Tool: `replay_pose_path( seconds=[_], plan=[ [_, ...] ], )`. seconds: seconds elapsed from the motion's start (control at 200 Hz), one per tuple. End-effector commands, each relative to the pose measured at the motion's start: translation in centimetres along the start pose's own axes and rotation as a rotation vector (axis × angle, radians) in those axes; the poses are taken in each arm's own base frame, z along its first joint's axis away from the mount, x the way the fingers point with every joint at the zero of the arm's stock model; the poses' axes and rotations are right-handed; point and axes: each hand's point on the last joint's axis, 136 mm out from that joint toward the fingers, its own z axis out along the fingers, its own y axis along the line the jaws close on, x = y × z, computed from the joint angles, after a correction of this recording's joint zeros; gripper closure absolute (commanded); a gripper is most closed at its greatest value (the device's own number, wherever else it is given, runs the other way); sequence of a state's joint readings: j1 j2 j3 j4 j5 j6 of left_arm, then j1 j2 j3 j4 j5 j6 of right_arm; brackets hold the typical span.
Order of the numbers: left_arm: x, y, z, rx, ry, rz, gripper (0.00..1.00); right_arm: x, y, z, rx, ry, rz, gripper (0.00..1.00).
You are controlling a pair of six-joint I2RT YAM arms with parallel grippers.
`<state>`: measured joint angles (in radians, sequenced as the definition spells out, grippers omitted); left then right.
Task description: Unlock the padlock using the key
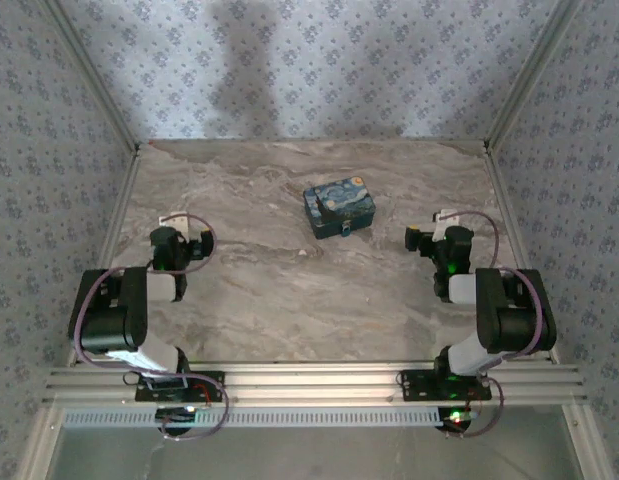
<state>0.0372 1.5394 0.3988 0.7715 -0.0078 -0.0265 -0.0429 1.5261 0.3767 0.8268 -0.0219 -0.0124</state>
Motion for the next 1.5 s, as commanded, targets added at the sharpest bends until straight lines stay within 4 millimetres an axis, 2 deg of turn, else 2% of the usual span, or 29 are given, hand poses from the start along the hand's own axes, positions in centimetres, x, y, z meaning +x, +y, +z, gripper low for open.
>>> replay_pose_path(
  seconds=[0.0, 0.745, 0.834, 0.904, 0.949, 1.019, 1.069, 1.144, 1.239, 1.379, 1.494],
  plan=[
    [-1.9, -0.3, 0.1, 0.012, -0.058, 0.005, 0.02, -0.3, -0.1, 0.2, 0.005, -0.001, -0.013, 0.00],
    [-2.0, -0.2, -0.1, 0.005, -0.068, -0.001, 0.02, -0.3, -0.2, 0.1, 0.003, -0.004, -0.005, 0.00],
    [-3.4, 0.5, -1.8, -0.036, -0.114, -0.014, 0.02, -1.1, -0.8, -0.5, 0.039, -0.012, 0.010, 0.00],
    [-5.0, 1.0, -3.9, -0.075, -0.149, -0.028, 0.02, -2.8, -0.4, -1.6, 0.035, -0.010, -0.012, 0.00],
    [-6.4, 1.0, -5.5, -0.080, -0.175, -0.063, 0.02, -4.7, -0.1, -2.7, 0.045, -0.028, -0.018, 0.00],
    [-8.2, 0.9, -7.5, -0.065, -0.191, -0.168, 0.02, -7.1, 0.5, -4.4, 0.033, -0.042, 0.025, 0.00],
    [-9.1, 0.7, -8.6, -0.042, -0.185, -0.277, 0.02, -7.8, 1.2, -5.2, 0.026, -0.005, 0.055, 0.00],
    [-9.4, -0.6, -9.2, 0.041, -0.140, -0.430, 0.02, -8.2, 3.4, -6.5, -0.003, 0.065, 0.088, 0.00],
    [-9.2, -3.8, -9.5, 0.195, -0.062, -0.556, 0.02, -6.9, 6.9, -8.4, -0.059, 0.183, 0.085, 0.00],
    [-8.0, -9.8, -10.7, 0.388, 0.064, -0.573, 0.02, -2.4, 11.3, -11.6, -0.143, 0.373, 0.055, 0.03],
    [-6.3, -14.4, -12.0, 0.494, 0.138, -0.537, 0.02, 2.4, 13.0, -13.9, -0.182, 0.529, 0.059, 0.08]
  ],
)
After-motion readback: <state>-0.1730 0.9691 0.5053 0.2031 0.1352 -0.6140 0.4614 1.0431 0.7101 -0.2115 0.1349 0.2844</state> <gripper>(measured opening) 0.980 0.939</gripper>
